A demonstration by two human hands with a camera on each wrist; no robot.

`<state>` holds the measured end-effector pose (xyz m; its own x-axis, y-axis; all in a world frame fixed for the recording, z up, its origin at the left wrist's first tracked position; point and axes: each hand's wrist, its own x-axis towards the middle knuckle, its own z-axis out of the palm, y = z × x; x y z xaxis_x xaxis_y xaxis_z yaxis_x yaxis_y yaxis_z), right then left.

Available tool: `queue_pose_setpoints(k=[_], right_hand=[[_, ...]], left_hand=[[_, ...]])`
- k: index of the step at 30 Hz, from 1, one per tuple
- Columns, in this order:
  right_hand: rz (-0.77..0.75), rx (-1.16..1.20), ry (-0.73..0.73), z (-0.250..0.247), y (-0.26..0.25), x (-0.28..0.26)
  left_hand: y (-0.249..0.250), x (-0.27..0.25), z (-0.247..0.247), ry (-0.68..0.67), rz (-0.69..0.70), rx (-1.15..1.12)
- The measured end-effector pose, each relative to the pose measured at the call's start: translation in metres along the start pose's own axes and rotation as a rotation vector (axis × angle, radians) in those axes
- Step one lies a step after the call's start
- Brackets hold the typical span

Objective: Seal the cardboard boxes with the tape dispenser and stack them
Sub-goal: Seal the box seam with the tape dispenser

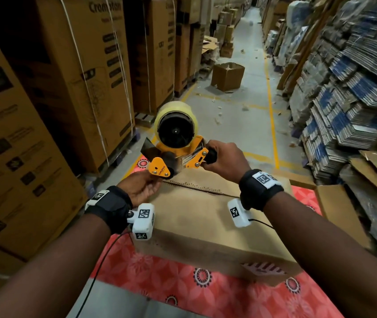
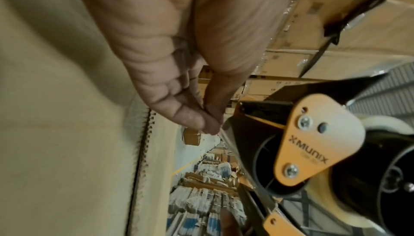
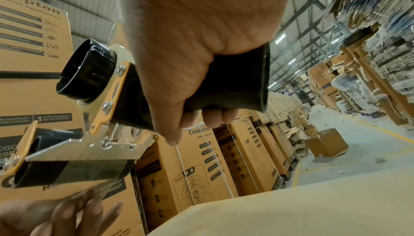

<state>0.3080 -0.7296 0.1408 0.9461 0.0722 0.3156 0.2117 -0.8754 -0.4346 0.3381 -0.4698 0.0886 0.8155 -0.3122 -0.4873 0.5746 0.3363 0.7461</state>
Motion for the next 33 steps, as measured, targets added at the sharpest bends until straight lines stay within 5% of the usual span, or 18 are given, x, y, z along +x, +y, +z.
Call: queue_pose_setpoints(k=[6,22,30,33], right_hand=[[-0.019,-0.084,-0.092,0.016,0.003,0.006],[0.019,-0.226,-0.162,0.051,0.016,0.019],[-0.018,-0.325,-0.229,0.066,0.014,0.017],[-0.020,-0.326,-0.234,0.068,0.016,0.014]], left_hand=[[0.016,0.011,-0.010,0.107,0.168,0.495],[0.064,0.061,-0.073,0.180,0.097,0.891],[0.048,0.083,-0.084,0.274,0.103,1.052],[0.033,0.090,-0.087,0.201,0.109,1.160]])
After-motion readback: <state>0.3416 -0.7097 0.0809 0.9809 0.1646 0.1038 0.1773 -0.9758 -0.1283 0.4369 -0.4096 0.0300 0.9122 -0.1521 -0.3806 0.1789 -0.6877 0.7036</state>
